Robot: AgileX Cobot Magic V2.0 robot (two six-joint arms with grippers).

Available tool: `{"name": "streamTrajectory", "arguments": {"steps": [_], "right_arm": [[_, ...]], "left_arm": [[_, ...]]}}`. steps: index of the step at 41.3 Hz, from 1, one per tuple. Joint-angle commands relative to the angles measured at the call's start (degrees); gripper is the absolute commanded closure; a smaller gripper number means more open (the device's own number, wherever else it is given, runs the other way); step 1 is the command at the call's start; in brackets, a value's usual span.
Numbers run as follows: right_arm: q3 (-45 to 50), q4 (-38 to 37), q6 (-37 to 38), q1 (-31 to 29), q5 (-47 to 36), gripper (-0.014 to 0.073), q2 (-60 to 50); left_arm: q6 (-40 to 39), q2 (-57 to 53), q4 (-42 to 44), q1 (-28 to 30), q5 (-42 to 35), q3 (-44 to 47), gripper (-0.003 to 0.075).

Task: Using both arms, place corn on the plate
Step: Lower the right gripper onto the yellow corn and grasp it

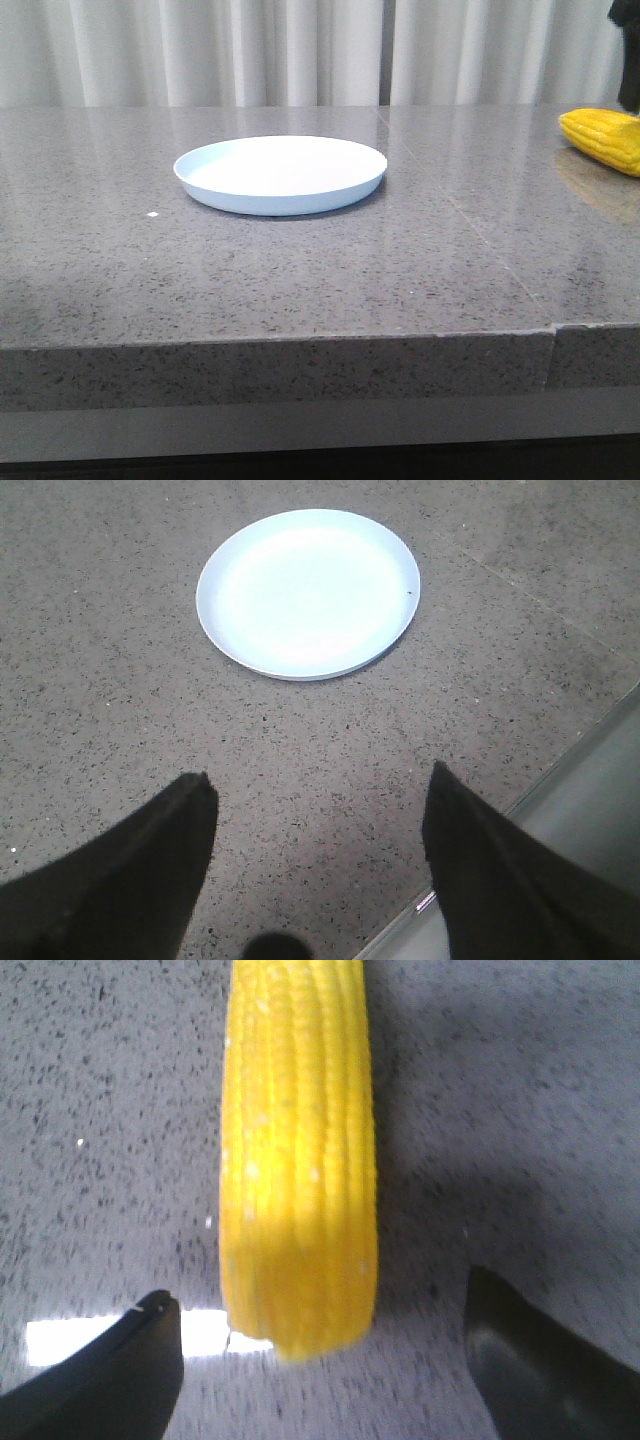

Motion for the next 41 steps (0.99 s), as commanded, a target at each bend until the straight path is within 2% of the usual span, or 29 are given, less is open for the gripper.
{"name": "streamTrajectory", "arguments": {"steps": [1,10,17,20,24,27,34,41], "right_arm": [[-2.87,1.52,-1.15,-0.03,-4.97,-0.0009,-0.16],[-3.78,2.13,-1.15,0.13,-12.05,-0.0009,3.56],[-3.78,2.17,-1.31,0.17,-13.50,0.0016,4.91],[-3.78,2.17,-1.65,0.17,-12.76,0.0106,5.35],[-3.78,2.85,-1.72,0.17,-11.96,0.0278,5.45],[-3.78,3.31,-1.72,0.17,-11.96,0.0357,5.45],[-3.78,3.59,-1.77,0.96,-10.85,0.0354,3.60],[-3.78,3.59,-2.35,5.92,-9.32,0.0354,-1.31]], "left_arm": [[-0.59,-0.31,-0.53,-0.53,-3.87,-1.58,0.0280],[-0.59,-0.31,-0.53,-0.53,-3.87,-1.58,0.0280],[-0.59,-0.31,-0.53,-0.53,-3.87,-1.58,0.0280],[-0.59,-0.31,-0.53,-0.53,-3.87,-1.58,0.0280],[-0.59,-0.31,-0.53,-0.53,-3.87,-1.58,0.0280],[-0.59,-0.31,-0.53,-0.53,-3.87,-1.58,0.0280],[-0.59,-0.31,-0.53,-0.53,-3.87,-1.52,0.0280],[-0.59,-0.31,-0.53,-0.53,-3.87,-1.52,0.0280]]}}
